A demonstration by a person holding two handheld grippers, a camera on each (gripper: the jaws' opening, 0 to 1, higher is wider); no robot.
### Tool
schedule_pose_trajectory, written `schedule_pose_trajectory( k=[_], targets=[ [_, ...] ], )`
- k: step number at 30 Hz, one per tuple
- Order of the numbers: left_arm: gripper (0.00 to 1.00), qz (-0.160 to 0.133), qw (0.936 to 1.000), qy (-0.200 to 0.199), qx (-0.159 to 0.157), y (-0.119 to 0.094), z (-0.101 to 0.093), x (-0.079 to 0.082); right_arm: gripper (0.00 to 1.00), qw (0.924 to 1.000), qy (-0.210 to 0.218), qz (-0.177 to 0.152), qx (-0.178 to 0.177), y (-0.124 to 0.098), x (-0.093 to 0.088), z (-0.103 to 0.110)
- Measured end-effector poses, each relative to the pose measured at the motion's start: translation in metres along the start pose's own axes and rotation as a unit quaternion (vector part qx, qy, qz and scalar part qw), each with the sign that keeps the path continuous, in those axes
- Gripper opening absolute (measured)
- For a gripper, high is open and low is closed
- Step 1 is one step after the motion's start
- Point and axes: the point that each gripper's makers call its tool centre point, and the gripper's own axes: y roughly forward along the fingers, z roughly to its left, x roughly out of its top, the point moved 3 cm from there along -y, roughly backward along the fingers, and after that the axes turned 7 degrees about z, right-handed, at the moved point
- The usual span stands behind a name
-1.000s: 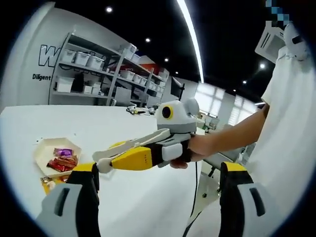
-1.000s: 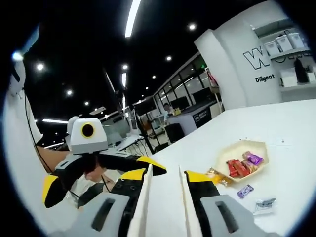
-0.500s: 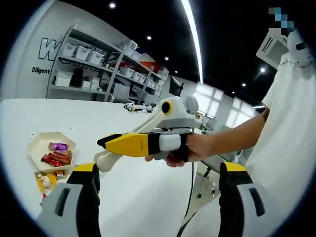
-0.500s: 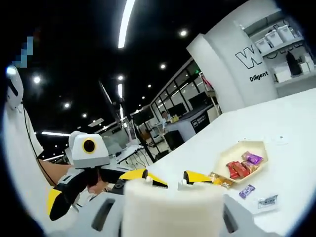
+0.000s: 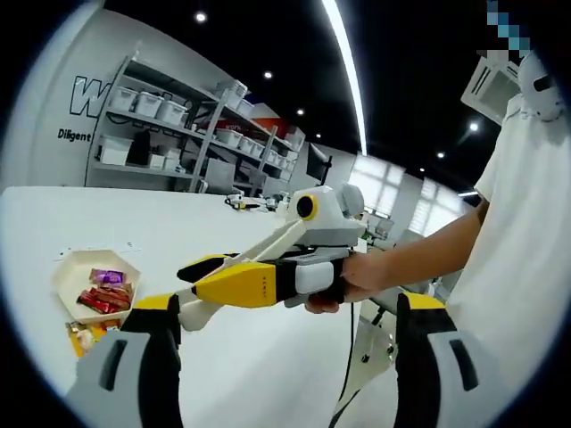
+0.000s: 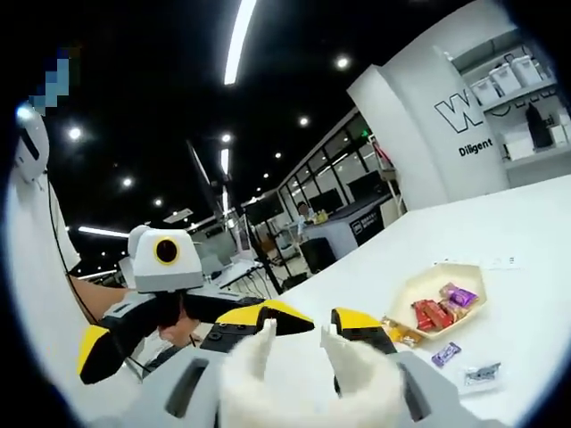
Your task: Place the target food into the container with the food tongs after gripping and lifting it, then release it inside without dropping or visibly crushing the food.
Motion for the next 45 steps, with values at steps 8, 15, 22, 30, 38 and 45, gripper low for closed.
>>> schedule_pose_trajectory(
  k=[8,15,22,30,38,45],
  targets=[
    [0.99,-0.004,1.0,-0.001,-0.006,0.001,-0.002,0.002,0.24,1.0,0.001,0.007,0.001,0.0,-0.004,0.003],
    [0.99,0.002,0.9999,0.007,-0.01,0.004,-0.006,0.0,0.23,0.9997,0.022,-0.009,0.001,-0.004,0.002,0.003],
    [0.96,-0.003,0.9999,0.007,-0.007,0.003,-0.005,0.003,0.23,0.9998,0.016,-0.011,0.0,-0.005,0.001,0.005],
    [0.99,-0.007,0.9999,0.008,-0.008,0.004,-0.008,0.004,0.23,0.9999,0.011,-0.003,0.007,-0.003,-0.005,0.014],
    [0.99,-0.006,0.9999,0.011,-0.009,0.003,-0.01,0.003,0.2,0.9999,0.012,-0.002,0.008,-0.005,-0.007,0.015],
    [0.97,-0.018,0.9996,0.022,0.009,-0.004,-0.003,0.004,0.19,0.9998,0.006,0.001,-0.02,-0.007,-0.009,0.005]
  ],
)
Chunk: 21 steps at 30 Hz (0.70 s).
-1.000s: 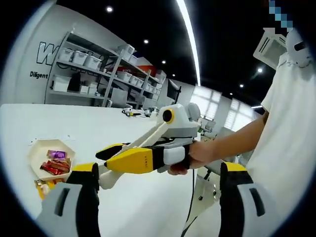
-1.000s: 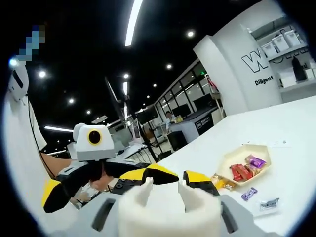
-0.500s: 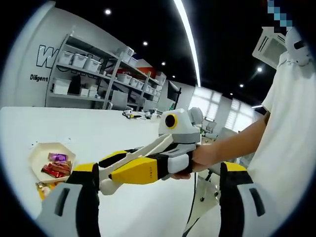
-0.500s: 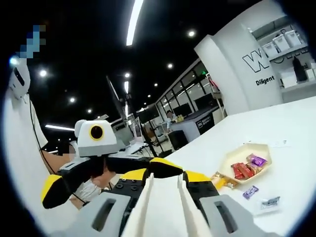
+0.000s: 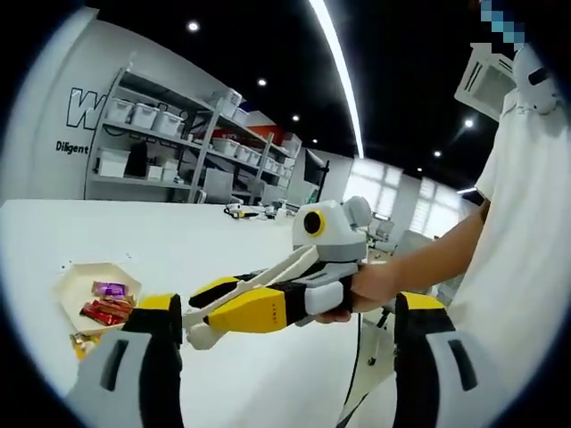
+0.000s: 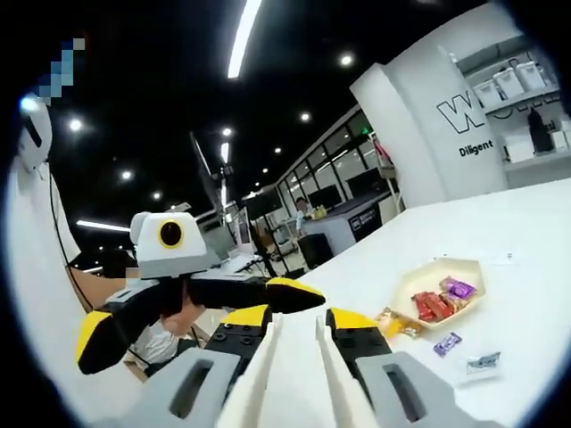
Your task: Place the target food into the container with the food tongs after gripping and lifting it, then release it inside without dropping or visibly crushing the food.
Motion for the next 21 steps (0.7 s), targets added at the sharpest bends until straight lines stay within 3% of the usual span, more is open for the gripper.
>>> schedule_pose_trajectory(
  k=[11,15,21],
  targets=[
    [0.99,0.012,0.9961,-0.021,0.085,-0.031,0.04,-0.025,0.19,0.9982,0.002,0.026,-0.054,-0.008,-0.009,-0.027],
    [0.99,0.02,0.9895,-0.036,0.138,-0.046,0.058,-0.042,0.2,0.9949,-0.005,0.035,-0.094,-0.011,-0.012,-0.046],
    [0.99,0.033,0.9832,-0.045,0.174,-0.059,0.065,-0.06,0.2,0.9908,-0.011,0.059,-0.122,-0.009,-0.02,-0.065]
  ],
)
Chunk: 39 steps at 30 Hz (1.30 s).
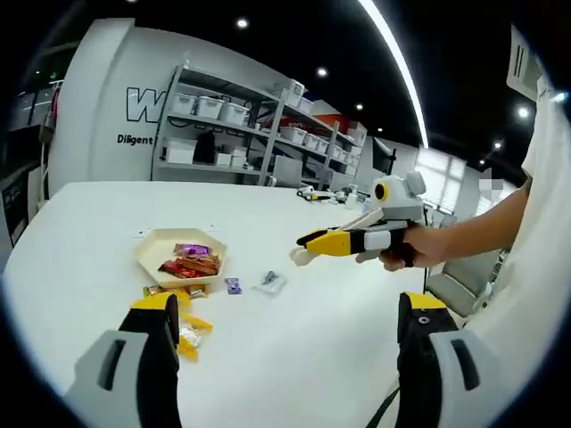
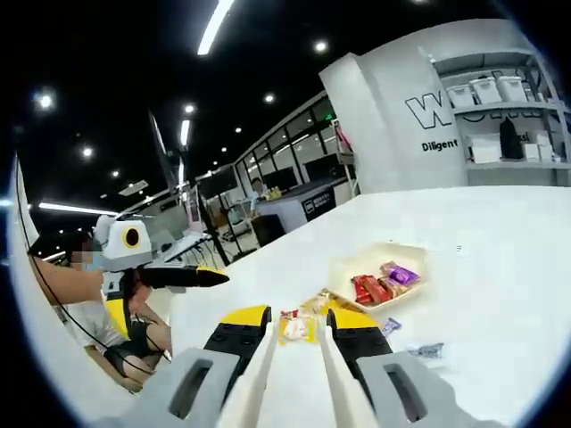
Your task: Place the target food into the container with the food tongs after gripping and lifting it, then release it inside without dropping or visibly crushing the food.
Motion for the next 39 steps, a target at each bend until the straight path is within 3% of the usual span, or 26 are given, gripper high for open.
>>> schedule_pose_trajectory(
  k=[4,8,20,29,39],
  targets=[
    [0.99,0.0,0.9997,-0.014,0.021,-0.005,0.004,-0.008,0.2,0.9997,-0.005,0.02,-0.014,0.015,-0.005,-0.015],
    [0.99,0.008,0.9996,-0.018,0.022,-0.006,0.003,-0.015,0.2,0.9989,-0.019,0.039,-0.018,0.03,-0.009,-0.024],
    [0.99,0.01,0.999,-0.023,0.037,-0.014,0.007,-0.019,0.21,0.9912,-0.07,0.094,-0.061,0.077,-0.011,-0.068],
    [0.99,0.004,0.9983,-0.033,0.049,-0.019,0.017,-0.014,0.21,0.9831,-0.099,0.133,-0.077,0.092,-0.024,-0.095],
    [0.99,0.014,0.9974,-0.029,0.065,-0.015,0.03,-0.014,0.21,0.9779,-0.117,0.158,-0.071,0.107,-0.03,-0.104]
  ],
)
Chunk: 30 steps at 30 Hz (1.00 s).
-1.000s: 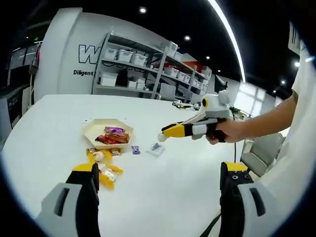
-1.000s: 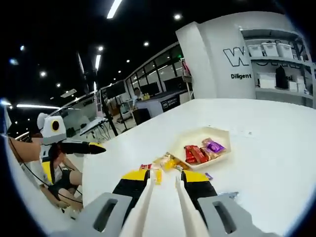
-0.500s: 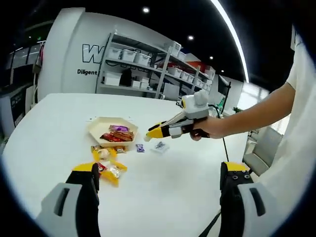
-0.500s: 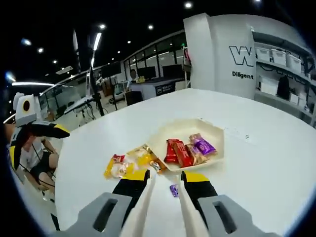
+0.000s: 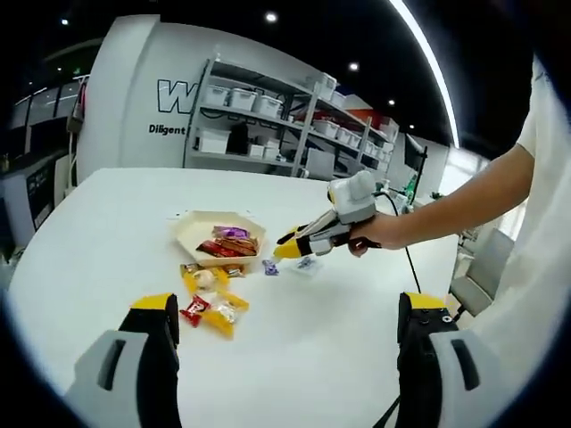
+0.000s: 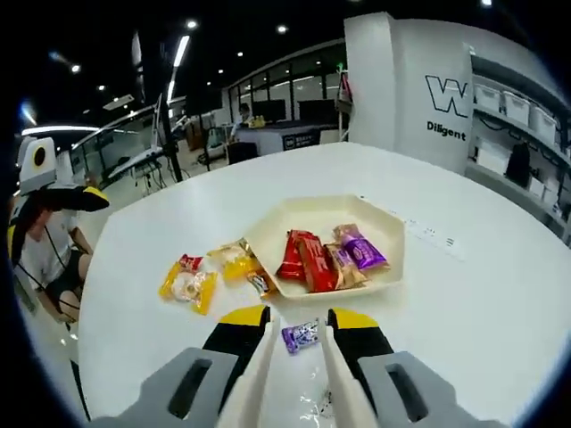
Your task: Place the target food into the container with the food tongs after gripping and lifting it, then release it inside without dropping or visibly crushing the food.
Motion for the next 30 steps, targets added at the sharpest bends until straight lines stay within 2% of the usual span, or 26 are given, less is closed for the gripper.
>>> schedule_pose_trajectory(
  k=[4,10,18,19,24,30],
  targets=[
    [0.99,0.007,0.9998,0.01,0.014,0.002,0.003,-0.001,0.21,0.9998,-0.018,0.01,0.001,0.005,-0.003,0.0],
    [0.99,0.029,0.9992,0.014,0.025,0.004,0.006,-0.013,0.22,0.9993,-0.028,0.023,0.006,0.012,-0.008,0.001],
    [0.99,0.029,0.9993,0.005,0.024,0.004,0.006,-0.016,0.23,0.9985,-0.049,0.023,0.005,0.018,-0.006,0.001],
    [0.99,0.028,0.9993,0.003,0.025,0.004,0.006,-0.016,0.23,0.9977,-0.062,0.025,-0.004,0.019,-0.006,0.0],
    [0.99,0.029,0.9992,-0.004,0.028,0.002,0.006,-0.017,0.24,0.9973,-0.063,0.03,-0.022,0.021,-0.004,-0.003],
    [0.99,0.029,0.999,-0.016,0.03,0.0,0.008,-0.018,0.21,0.9974,-0.057,0.038,-0.023,0.025,-0.007,-0.005]
  ],
)
